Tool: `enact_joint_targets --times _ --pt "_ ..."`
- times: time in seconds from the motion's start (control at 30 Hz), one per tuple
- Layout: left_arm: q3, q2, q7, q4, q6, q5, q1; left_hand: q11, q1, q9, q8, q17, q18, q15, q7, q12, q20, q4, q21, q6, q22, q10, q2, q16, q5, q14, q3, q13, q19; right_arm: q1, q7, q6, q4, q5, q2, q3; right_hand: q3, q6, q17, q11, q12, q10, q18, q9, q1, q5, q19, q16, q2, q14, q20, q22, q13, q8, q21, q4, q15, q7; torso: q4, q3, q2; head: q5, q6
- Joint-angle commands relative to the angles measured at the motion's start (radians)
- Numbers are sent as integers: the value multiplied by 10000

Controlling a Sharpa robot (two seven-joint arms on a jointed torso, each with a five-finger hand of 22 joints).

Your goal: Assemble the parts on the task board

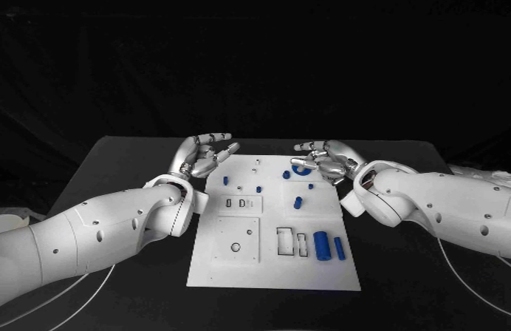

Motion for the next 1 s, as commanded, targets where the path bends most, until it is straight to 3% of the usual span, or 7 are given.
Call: enact_joint_targets --times 0.03,0.1,0.2,0.3,0.43,0.6,1.0 --pt "2 35 -234 -44 616 -751 26 102 -45 13 51 2628 -148 79 17 25 111 -1 24 77 2626 1039 -10 24 41 1042 -33 2629 1052 48 -339 -270 -42 -1835 63 8 321 1086 2094 16 -313 -8 -65 159 308 13 1062 -3 -145 917 -76 2629 -160 261 35 -281 -51 -19 50 -10 74 -50 49" --pt "0 40 -299 -69 683 -1009 31 108 -26 -3 -4 2628 -148 109 26 25 155 0 24 42 2626 1039 -18 24 48 1042 -30 2629 1052 88 -419 -383 -83 -2447 120 16 662 2105 2085 100 -832 -227 -65 295 766 -54 1062 -4 -186 915 -36 2629 -447 503 35 -639 10 -229 58 -11 95 -67 65" --pt "-2 56 -391 -105 746 -1389 35 84 7 -18 -78 2628 -148 115 9 25 193 3 24 36 2626 1039 -8 24 50 1042 -21 2629 1052 160 -509 -599 -191 -3396 227 25 1133 3072 2067 202 -1736 -46 -65 322 1326 -117 1062 -6 -336 911 69 2629 -1024 587 35 -1116 105 -339 66 -15 128 -95 119" --pt "-4 84 -499 -152 792 -1710 37 81 29 -15 -101 2628 -148 113 4 25 200 -2 24 93 2626 1039 13 24 44 1042 -18 2629 1052 233 -608 -824 -348 -4445 355 33 1458 3767 2044 190 -2368 699 -65 237 1716 -163 1062 -9 -514 904 88 2629 -1369 464 35 -1421 108 -430 81 -26 162 -130 140" --pt "-6 101 -735 -200 916 -2282 36 150 22 44 4 2628 -148 151 39 25 218 -4 24 382 2626 1039 80 24 53 1042 -20 2629 1052 315 -906 -735 -525 -5832 500 57 1674 4032 2190 -85 -2889 1973 -65 98 1942 -96 1062 17 -581 937 -135 2629 -1359 198 35 -1555 -105 -616 106 -35 214 -145 182" --pt "-11 93 -1005 -233 957 -3079 36 186 50 70 22 2628 -47 203 64 25 266 -12 -88 541 2233 1039 101 24 71 1042 -40 2629 638 379 -1495 -606 -718 -6924 706 91 1857 4491 2249 -120 -3821 1914 -65 27 2122 -261 1062 24 -596 949 -245 2629 -1370 86 35 -1609 -255 -771 124 -37 266 -179 145" --pt "-10 117 -1371 -367 806 -4707 44 188 651 65 -185 2628 269 262 58 -208 364 -19 -553 611 1014 594 164 24 243 1042 -45 2173 -796 417 -2676 -392 -1277 -7707 1228 177 2008 4810 2271 -14 -4608 2186 -65 -117 2220 -320 1062 27 -701 953 -156 2629 -1371 -208 35 -1613 -106 -668 152 -37 304 -187 139"
